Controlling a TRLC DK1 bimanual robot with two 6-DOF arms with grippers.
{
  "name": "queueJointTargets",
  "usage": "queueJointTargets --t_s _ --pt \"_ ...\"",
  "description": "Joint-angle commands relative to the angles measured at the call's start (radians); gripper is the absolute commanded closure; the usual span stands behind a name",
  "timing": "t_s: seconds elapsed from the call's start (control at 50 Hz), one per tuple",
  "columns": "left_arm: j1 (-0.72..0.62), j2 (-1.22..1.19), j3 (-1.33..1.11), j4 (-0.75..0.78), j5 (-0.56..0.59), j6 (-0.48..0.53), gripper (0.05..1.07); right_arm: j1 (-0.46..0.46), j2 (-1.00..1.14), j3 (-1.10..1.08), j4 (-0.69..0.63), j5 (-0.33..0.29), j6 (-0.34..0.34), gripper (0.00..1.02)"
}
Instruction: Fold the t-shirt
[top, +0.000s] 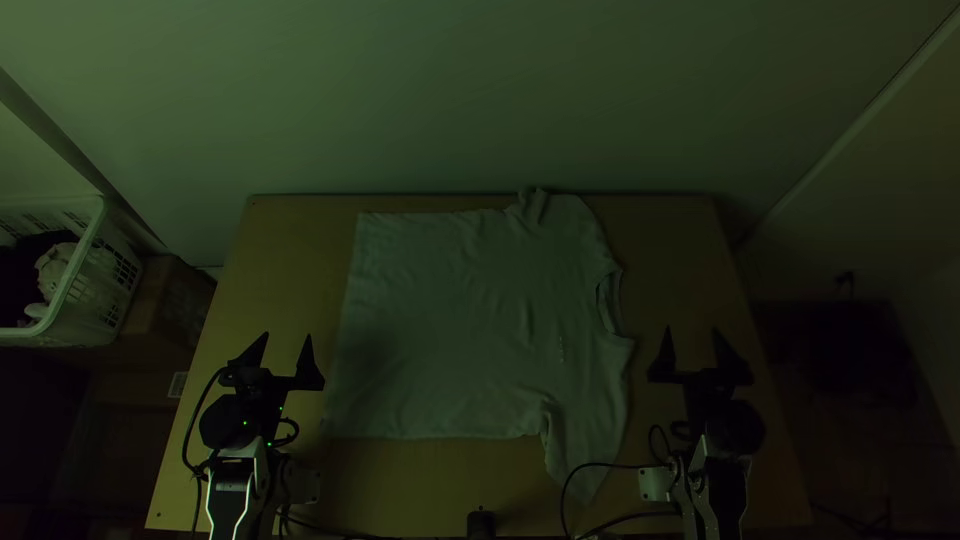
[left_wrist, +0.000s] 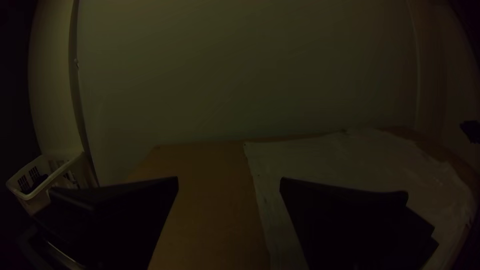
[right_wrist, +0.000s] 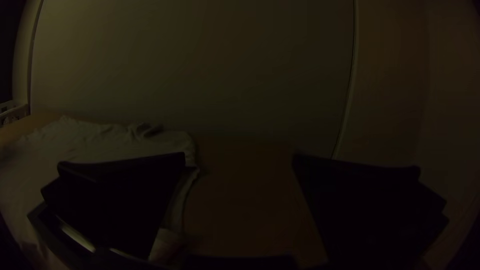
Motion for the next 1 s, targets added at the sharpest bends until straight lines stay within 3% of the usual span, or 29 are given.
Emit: queueJointTargets --t_s 0.0,0.12,0.2,0.42,0.76,0.98 --pt "0.003 -0.007 -0.045 -0.019 -0.006 0.016 0.10 -0.004 -0.007 -0.019 -0.009 0.005 -0.018 0.04" --pt "0.003 -0.007 -0.045 -0.019 -0.006 0.015 0.10 -0.004 -0.007 -0.019 -0.009 0.005 -0.018 0.04" --pt "-0.005 -0.007 -0.044 -0.019 -0.003 -0.073 0.10 -0.004 -0.008 -0.019 -0.009 0.005 -0.018 0.04" --pt "-0.014 -0.007 -0.044 -0.021 0.016 -0.139 0.10 -0.003 -0.008 -0.019 -0.007 0.005 -0.003 0.04" --pt "0.000 -0.007 -0.004 -0.001 -0.003 -0.149 0.10 -0.011 0.001 0.055 0.005 0.017 0.019 0.04" --pt "0.000 0.005 0.039 0.080 -0.003 -0.145 0.10 -0.006 0.139 0.167 0.089 0.017 0.016 0.04"
